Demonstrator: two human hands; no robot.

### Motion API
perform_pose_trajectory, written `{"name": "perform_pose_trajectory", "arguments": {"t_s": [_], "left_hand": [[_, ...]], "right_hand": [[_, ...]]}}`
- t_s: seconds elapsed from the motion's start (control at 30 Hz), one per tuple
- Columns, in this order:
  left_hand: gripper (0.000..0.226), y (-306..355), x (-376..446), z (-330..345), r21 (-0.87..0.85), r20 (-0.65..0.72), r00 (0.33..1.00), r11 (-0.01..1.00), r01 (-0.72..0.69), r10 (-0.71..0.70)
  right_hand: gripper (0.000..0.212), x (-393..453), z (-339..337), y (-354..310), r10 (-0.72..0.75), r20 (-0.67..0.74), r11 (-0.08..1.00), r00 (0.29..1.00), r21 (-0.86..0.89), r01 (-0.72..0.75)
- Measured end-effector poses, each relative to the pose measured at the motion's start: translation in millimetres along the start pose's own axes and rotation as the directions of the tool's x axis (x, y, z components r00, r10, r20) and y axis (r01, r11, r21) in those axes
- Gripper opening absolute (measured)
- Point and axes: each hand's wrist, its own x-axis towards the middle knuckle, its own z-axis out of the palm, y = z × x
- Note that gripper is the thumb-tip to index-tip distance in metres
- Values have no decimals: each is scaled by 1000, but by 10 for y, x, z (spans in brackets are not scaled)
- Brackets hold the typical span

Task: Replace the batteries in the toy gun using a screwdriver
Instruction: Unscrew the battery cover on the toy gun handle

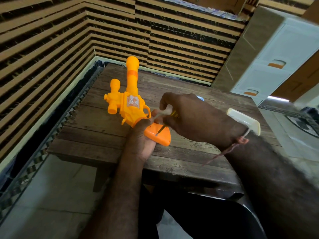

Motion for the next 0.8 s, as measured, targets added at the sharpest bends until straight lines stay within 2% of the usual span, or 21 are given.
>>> {"name": "perform_pose_trajectory", "arguments": {"t_s": [0.07, 0.23, 0.3, 0.4, 0.47, 0.53, 0.6, 0.7, 0.8], "left_hand": [[74, 8, -9, 4, -17, -44, 999, 1000, 2, -2], [84, -22, 21, -20, -43, -45, 999, 999, -13, 11], [78, -27, 24, -21, -53, -26, 1000, 998, -17, 16], [52, -30, 16, -4, -10, 40, 999, 1000, -25, 26], [48, -27, 15, -10, -13, 19, 1000, 1000, -17, 17], [65, -28, 38, -43, -39, -38, 999, 999, 2, -3], [75, -34, 54, -69, -33, -39, 999, 999, -6, 4], [82, -33, 51, -83, -34, -32, 999, 999, -26, 25], [82, -18, 39, -45, -33, -21, 1000, 999, -9, 8]], "right_hand": [[24, -2, 18, 20, 11, -62, 997, 998, -73, -15], [34, 4, -48, 13, -12, 30, 994, 999, 106, 9], [35, 24, -35, 9, -39, 35, 993, 999, 115, 35], [25, 35, 11, 10, -29, -16, 997, 999, 68, 30], [25, 39, 39, 9, -5, -62, 1000, 998, 4, 5], [22, 39, 36, 16, 5, -82, 1000, 997, 4, -5], [24, 29, -4, 17, 15, -19, 997, 1000, 74, -13], [34, 16, -80, 15, 8, 65, 983, 998, 182, -20], [33, 21, -44, 23, 7, 50, 989, 999, 150, -14]]}}
